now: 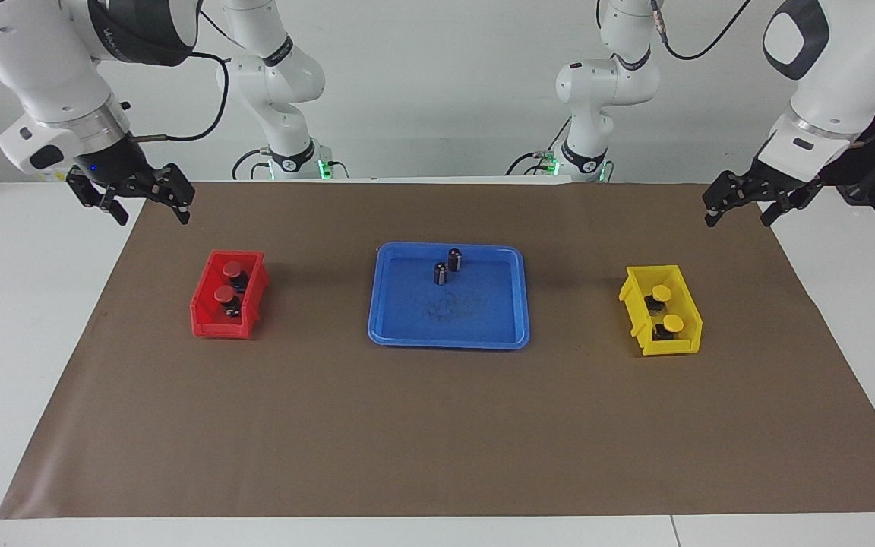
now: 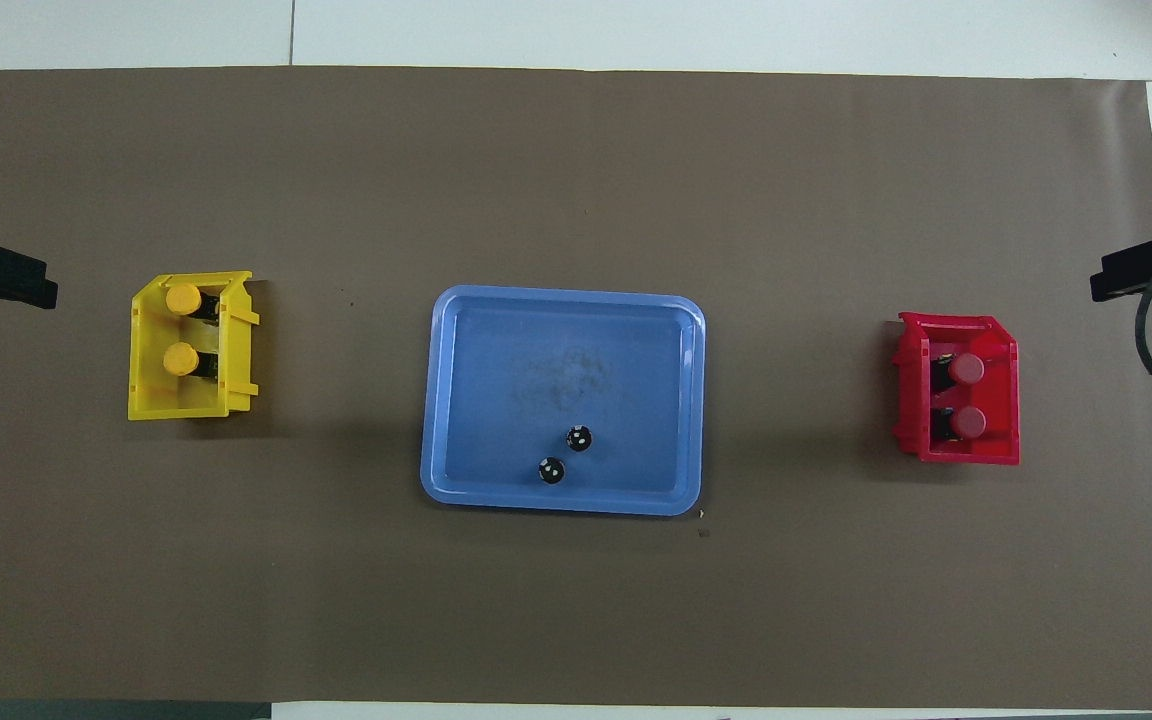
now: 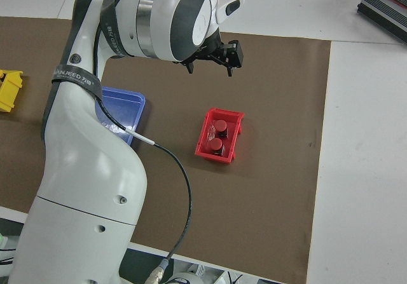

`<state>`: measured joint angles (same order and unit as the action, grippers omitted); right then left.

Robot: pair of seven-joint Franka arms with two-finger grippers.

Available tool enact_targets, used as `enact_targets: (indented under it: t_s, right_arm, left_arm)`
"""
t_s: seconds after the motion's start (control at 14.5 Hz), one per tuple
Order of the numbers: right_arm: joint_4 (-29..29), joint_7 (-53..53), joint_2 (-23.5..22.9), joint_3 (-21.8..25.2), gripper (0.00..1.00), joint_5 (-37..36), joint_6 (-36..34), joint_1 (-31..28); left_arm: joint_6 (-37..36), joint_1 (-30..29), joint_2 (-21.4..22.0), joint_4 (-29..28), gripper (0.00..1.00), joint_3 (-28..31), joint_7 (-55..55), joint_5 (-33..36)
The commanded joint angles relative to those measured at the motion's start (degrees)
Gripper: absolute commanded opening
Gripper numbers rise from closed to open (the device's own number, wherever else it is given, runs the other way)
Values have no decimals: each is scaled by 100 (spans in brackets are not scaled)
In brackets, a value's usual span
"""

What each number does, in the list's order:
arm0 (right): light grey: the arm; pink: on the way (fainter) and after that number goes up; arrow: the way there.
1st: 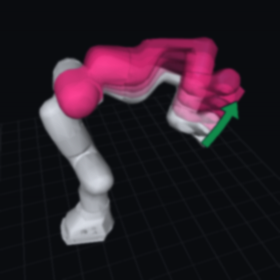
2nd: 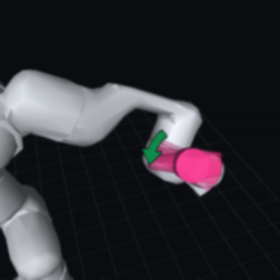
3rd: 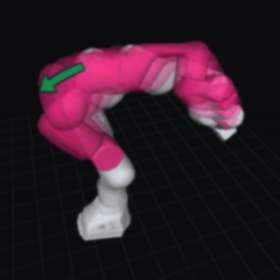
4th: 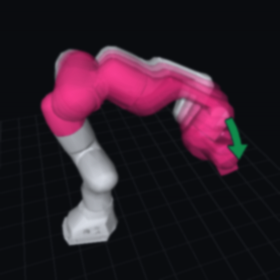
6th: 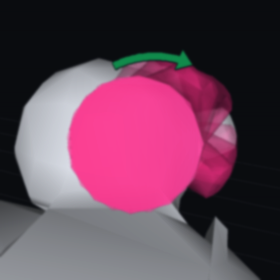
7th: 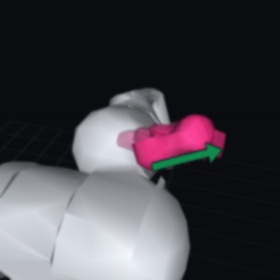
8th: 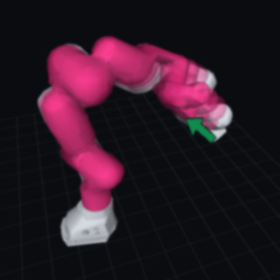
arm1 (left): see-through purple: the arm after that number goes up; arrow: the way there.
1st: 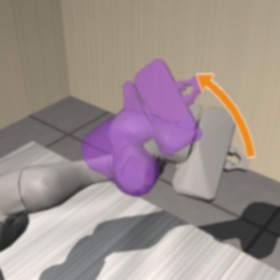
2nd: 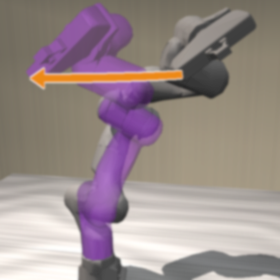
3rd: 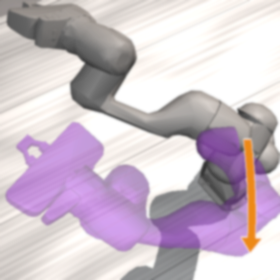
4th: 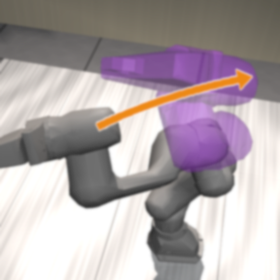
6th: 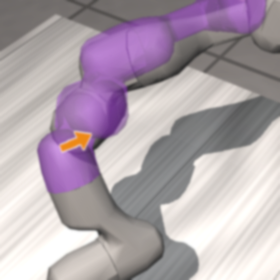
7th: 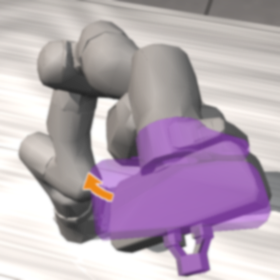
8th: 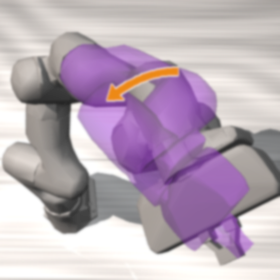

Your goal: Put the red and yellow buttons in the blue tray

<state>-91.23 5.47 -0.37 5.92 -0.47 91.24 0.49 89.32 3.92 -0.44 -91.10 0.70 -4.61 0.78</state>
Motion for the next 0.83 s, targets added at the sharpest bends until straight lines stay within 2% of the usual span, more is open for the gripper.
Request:
enact_targets:
  t_s: [0.0,0.07,0.21,0.34,0.48,0.76]
  right_arm:
    - [9,-37,11,-30,100,-59,-45,-23]
    - [9,-37,11,-30,100,-59,-45,-32]
    - [-8,-37,11,-30,100,-59,-36,-23]
    - [-17,-37,20,-38,100,-50,-45,-23]
    - [-114,-46,63,-38,100,-50,7,-23]
    - [-105,-37,64,-38,100,-50,-10,-23]
  left_arm:
    - [-387,170,-51,152,100,35,-119,80]
    - [-537,179,-235,302,100,35,-119,63]
    - [-661,180,-325,470,100,35,-128,80]
    - [-688,179,-238,366,100,61,-145,89]
    - [-679,162,25,-20,100,44,-110,107]
    - [-687,101,53,-4,100,88,-93,98]
